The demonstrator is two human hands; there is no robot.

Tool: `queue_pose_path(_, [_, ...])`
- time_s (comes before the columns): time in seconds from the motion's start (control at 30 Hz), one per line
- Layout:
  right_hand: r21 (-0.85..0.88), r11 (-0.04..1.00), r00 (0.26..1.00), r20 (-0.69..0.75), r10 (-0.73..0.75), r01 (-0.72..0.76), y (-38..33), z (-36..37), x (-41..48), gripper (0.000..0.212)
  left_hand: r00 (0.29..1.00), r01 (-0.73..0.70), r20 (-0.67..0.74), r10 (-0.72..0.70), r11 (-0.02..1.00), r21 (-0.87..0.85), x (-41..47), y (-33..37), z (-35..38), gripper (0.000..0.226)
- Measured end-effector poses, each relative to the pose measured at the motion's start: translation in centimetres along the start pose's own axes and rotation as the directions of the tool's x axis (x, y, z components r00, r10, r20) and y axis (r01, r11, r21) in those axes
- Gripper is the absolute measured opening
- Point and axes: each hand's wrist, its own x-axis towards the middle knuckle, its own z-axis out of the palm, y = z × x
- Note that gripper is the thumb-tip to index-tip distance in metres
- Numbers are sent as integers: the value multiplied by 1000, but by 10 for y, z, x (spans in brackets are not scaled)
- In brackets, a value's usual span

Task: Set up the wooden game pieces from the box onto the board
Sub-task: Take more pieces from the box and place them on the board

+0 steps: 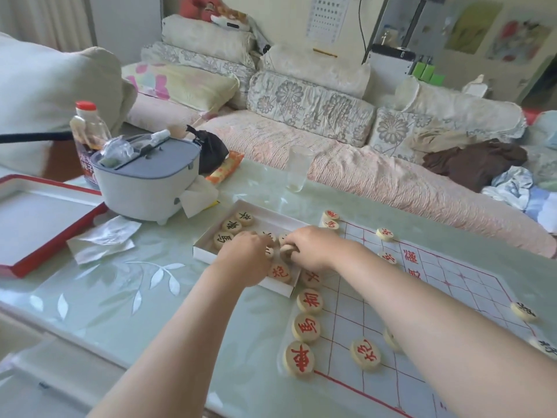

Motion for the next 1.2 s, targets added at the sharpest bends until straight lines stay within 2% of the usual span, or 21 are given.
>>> queue_pose_path(0.07, [195, 980, 1000, -7, 28, -26, 8, 5, -3, 19, 1000, -3, -3, 3, 1000, -17, -2, 4, 1, 38])
queue_pose_path(0.1, [311, 949, 998, -25, 56, -46, 11, 8, -5, 15, 1000, -12, -7, 12, 1000, -21, -2, 6, 1, 39])
queue_pose_path(0.23, [709, 700, 985, -45, 165, -85, 12, 10, -13, 22, 997, -70, -28, 68, 996, -50, -2, 19, -1, 48])
queue_pose_path(0.33, [861, 498, 981, 5, 196, -104, 7, 2, -20, 20, 995, -101, -35, 98, 988, -112, 1, 28, -6, 54])
queue_pose_path(0.4, [893, 435, 978, 25, 209, -116, 6, 1, -21, 24, 993, -109, -62, 103, 987, -119, 4, 31, -8, 53])
queue_pose_path(0.47, [884, 450, 974, 26, 223, -126, 5, 2, -20, 29, 993, -95, -80, 87, 990, -104, 6, 30, -10, 47])
queue_pose_path(0.5, [855, 502, 974, 15, 226, -130, 4, 3, -20, 32, 995, -74, -78, 67, 993, -89, 7, 27, -10, 45])
queue_pose_path(0.6, [592, 800, 991, -17, 129, -94, 0, 2, -22, 36, 999, 23, -41, -24, 999, -24, 4, 18, -11, 41])
queue_pose_path(0.7, [378, 923, 996, 80, 37, -65, -12, 0, -30, 39, 996, 85, -27, -85, 996, 11, 3, 9, -11, 33])
queue_pose_path(0.8, [225, 974, 997, 83, 7, -25, -23, -2, -30, 43, 995, 88, -37, -87, 996, 14, 2, 6, -14, 31])
queue_pose_path(0.9, [89, 996, 999, 43, -7, 3, -29, 1, -26, 43, 999, 30, -38, -28, 998, 49, -1, 9, -17, 32])
queue_pose_path(0.97, [59, 998, 1000, 22, -16, 15, -30, 3, -26, 32, 1000, 12, -19, -11, 999, 40, -5, 12, -19, 34])
queue_pose_path(1.03, [140, 990, 999, -22, -24, 27, -25, 3, -27, 15, 999, 19, -35, -19, 1000, 5, -1, 9, -16, 33])
queue_pose_path(1.07, [210, 977, 999, -41, -23, 31, -22, 0, -29, 14, 998, 37, -51, -38, 999, -18, -2, 11, -17, 33])
queue_pose_path(1.13, [312, 950, 998, -60, 3, 16, -10, -7, -36, 21, 996, 47, -75, -51, 998, -49, -3, 20, -20, 32])
queue_pose_path(1.2, [320, 947, 995, -90, 35, -4, 4, -16, -49, 34, 994, 20, -105, -28, 997, -69, -3, 35, -21, 30])
